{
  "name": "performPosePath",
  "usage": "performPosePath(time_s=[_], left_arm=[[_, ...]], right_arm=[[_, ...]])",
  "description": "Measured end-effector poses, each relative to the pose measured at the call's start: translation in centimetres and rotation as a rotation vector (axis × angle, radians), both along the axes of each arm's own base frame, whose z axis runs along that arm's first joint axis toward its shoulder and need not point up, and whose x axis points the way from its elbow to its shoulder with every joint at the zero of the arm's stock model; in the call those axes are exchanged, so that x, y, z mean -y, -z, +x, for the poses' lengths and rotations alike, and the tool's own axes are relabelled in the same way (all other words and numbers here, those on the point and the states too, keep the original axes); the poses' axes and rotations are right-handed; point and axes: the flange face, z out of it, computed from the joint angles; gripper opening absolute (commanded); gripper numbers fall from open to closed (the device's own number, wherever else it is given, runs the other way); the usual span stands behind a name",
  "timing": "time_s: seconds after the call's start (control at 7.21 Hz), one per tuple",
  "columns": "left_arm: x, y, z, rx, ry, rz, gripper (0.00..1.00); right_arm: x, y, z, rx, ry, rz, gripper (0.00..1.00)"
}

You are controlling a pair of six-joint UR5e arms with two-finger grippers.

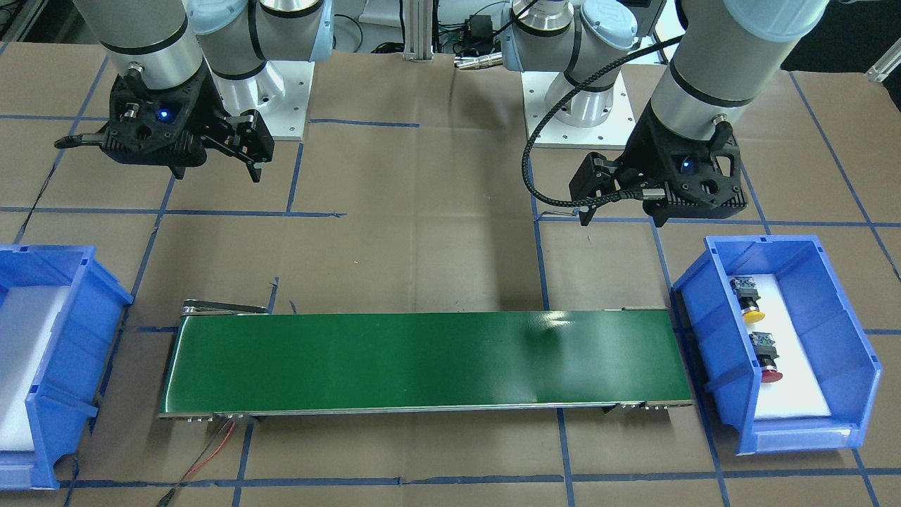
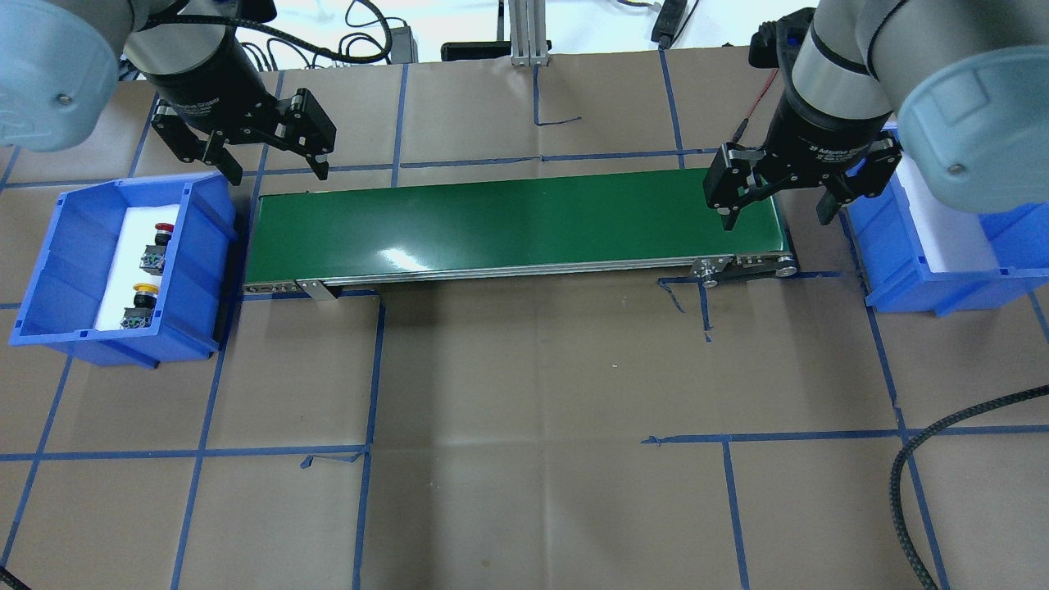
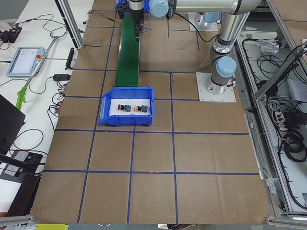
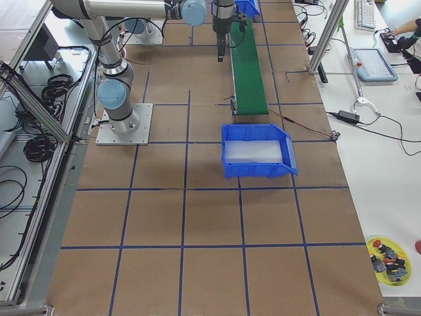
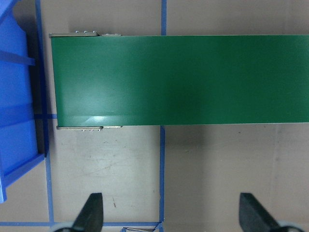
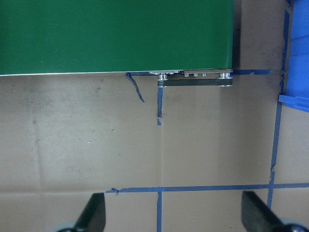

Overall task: Transport two buttons from left to right
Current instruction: 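Move the left gripper toward the blue bin holding the buttons, then lower the left gripper onto the yellow-capped button and close it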

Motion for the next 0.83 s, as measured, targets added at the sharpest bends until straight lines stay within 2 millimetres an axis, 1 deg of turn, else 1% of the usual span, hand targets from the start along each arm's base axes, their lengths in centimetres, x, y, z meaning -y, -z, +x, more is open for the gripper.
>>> performPosePath(time_s=[0.14,0.28,0.42,0.55,0.69,0.83], left_arm=[[0.4,0.1,1.6,0.0,0.006,0.0,1.0],[0.9,0.2,4.5,-0.001,0.001,0.0,1.0],[1.2,0.2,8.5,-0.002,-0.005,0.0,1.0],[1.3,0.3,13.0,-0.002,0.0,0.002,1.0],[1.0,0.6,17.5,-0.005,0.016,0.009,1.0],[0.6,1.5,21.2,-0.013,0.031,0.025,1.0]], right_arm=[[0.0,0.0,0.0,0.0,0.0,0.001,1.0],[0.0,0.0,0.0,0.001,0.0,0.001,1.0],[0.0,0.0,0.0,0.0,0.0,0.001,1.0],[0.0,0.1,0.0,0.0,0.0,0.001,1.0],[0.0,0.1,0.0,0.001,0.0,0.001,1.0],[0.0,0.1,0.0,0.001,0.0,0.001,1.0]])
